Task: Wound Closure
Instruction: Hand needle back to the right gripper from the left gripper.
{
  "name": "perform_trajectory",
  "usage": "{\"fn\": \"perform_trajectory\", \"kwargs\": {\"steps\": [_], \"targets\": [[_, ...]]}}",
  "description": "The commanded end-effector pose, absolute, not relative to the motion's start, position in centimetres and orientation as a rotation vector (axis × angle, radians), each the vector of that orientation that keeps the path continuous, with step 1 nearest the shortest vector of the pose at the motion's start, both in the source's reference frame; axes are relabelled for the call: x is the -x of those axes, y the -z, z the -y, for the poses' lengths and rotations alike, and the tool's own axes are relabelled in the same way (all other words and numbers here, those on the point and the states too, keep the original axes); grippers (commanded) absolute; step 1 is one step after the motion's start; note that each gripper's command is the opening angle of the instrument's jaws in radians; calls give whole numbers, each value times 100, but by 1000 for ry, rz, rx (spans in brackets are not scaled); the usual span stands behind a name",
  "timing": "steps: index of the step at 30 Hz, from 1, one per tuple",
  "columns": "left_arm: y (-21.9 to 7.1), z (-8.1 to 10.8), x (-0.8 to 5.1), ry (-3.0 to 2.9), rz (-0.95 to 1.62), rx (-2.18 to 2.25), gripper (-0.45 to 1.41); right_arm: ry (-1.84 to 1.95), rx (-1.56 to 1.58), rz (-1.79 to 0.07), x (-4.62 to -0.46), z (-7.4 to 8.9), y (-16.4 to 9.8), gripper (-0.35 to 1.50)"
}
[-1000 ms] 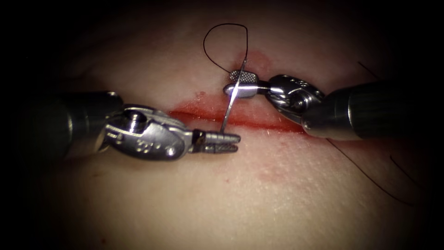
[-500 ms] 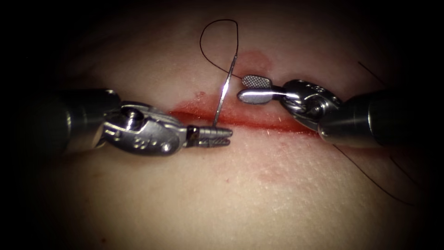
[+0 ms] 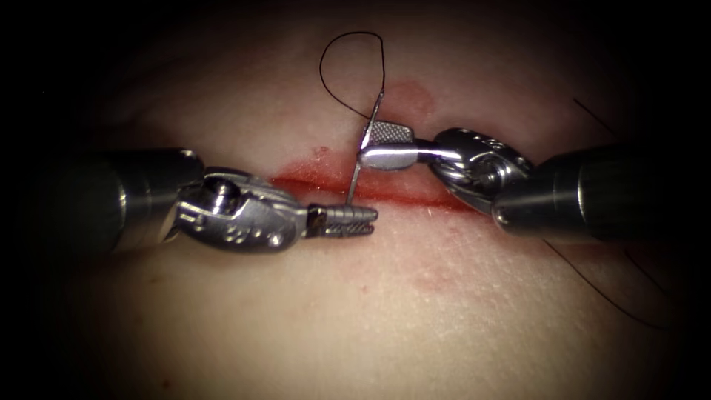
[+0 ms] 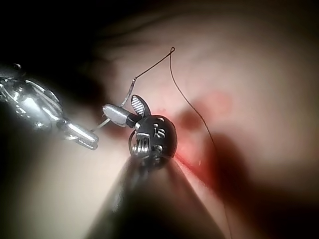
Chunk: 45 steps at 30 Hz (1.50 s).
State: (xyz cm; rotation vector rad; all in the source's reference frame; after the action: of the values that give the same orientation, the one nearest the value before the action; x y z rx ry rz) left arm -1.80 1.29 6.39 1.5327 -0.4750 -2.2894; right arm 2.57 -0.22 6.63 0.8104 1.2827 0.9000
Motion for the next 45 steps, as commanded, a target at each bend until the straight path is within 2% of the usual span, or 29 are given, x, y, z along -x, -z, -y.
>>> {"fn": "perform_trajectory", "kwargs": {"steps": [1,17,26,27,31,32,34,35,36,37,38,45], "targets": [[-645,-128,186,2288,475,-1534,-35,-899,-813,-1282,-263,26,-668,145],[-642,-124,195,2282,466,-1531,-35,-895,-826,-1297,-276,21,-665,145],[-641,-124,194,2282,465,-1532,-35,-851,-908,-1314,-277,26,-661,123],[-641,-125,194,2282,465,-1532,-35,-844,-923,-1316,-277,27,-660,116],[-641,-124,194,2282,465,-1532,-35,-843,-933,-1315,-278,27,-659,111],[-641,-124,194,2282,465,-1532,-35,-840,-936,-1315,-277,27,-659,104],[-641,-124,194,2282,465,-1532,-35,-833,-945,-1325,-277,27,-659,69],[-641,-124,194,2282,465,-1532,-35,-831,-949,-1335,-277,27,-659,34],[-641,-124,194,2282,465,-1532,-35,-831,-949,-1335,-277,27,-659,34],[-641,-125,194,2282,465,-1532,-35,-828,-955,-1348,-277,26,-659,-11],[-641,-125,194,2282,465,-1532,-35,-825,-961,-1360,-277,26,-659,-35],[-640,-125,194,2282,464,-1533,-35,-855,-939,-1355,-275,16,-656,-35]]}}
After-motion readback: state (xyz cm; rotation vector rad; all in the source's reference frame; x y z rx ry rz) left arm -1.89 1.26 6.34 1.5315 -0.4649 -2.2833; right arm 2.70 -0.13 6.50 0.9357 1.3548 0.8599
